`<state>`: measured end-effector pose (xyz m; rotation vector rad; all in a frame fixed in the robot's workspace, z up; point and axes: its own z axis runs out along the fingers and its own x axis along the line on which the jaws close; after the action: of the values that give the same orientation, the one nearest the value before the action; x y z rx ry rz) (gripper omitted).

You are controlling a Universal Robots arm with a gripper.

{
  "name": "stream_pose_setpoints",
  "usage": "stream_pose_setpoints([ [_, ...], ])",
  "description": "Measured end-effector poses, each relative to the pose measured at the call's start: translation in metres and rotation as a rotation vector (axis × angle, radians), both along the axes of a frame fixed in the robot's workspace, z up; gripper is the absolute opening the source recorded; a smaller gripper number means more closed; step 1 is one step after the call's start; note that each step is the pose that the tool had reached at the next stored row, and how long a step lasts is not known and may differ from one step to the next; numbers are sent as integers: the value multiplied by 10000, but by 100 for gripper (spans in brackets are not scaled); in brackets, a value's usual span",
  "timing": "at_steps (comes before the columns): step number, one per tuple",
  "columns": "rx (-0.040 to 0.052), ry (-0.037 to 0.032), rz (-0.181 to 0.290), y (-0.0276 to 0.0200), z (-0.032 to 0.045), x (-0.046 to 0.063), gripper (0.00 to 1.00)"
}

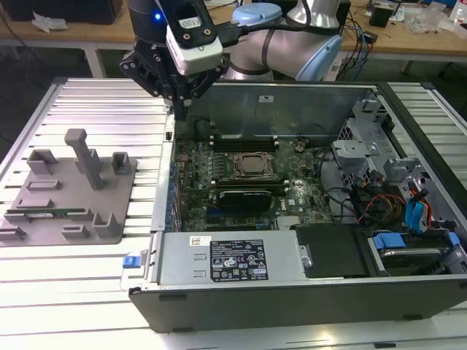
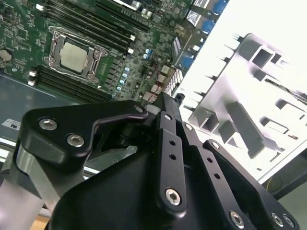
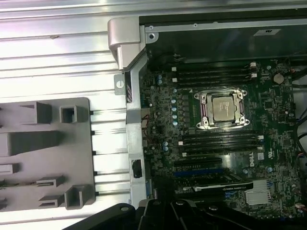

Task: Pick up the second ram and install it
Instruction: 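Reach for the second ram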

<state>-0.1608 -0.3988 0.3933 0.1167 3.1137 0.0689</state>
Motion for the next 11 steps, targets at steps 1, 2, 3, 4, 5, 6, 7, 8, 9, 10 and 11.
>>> stream_pose_setpoints([
  [1,0,-1,0,0,0,-23,8],
  [2,0,-1,0,0,0,-48,8],
  [3,0,0,1,0,0,-67,8],
  [4,0,0,0,0,0,-85,8],
  [5,0,-1,1,0,0,-118,8],
  [6,0,0,0,0,0,-144,8],
  [7,1,-1,0,0,0,-171,8],
  [8,1,-1,0,0,0,-216,8],
  [9,1,0,1,0,0,-248,8],
  [10,2,0,1,0,0,-273,8],
  [11,2,0,1,0,0,-295,8],
])
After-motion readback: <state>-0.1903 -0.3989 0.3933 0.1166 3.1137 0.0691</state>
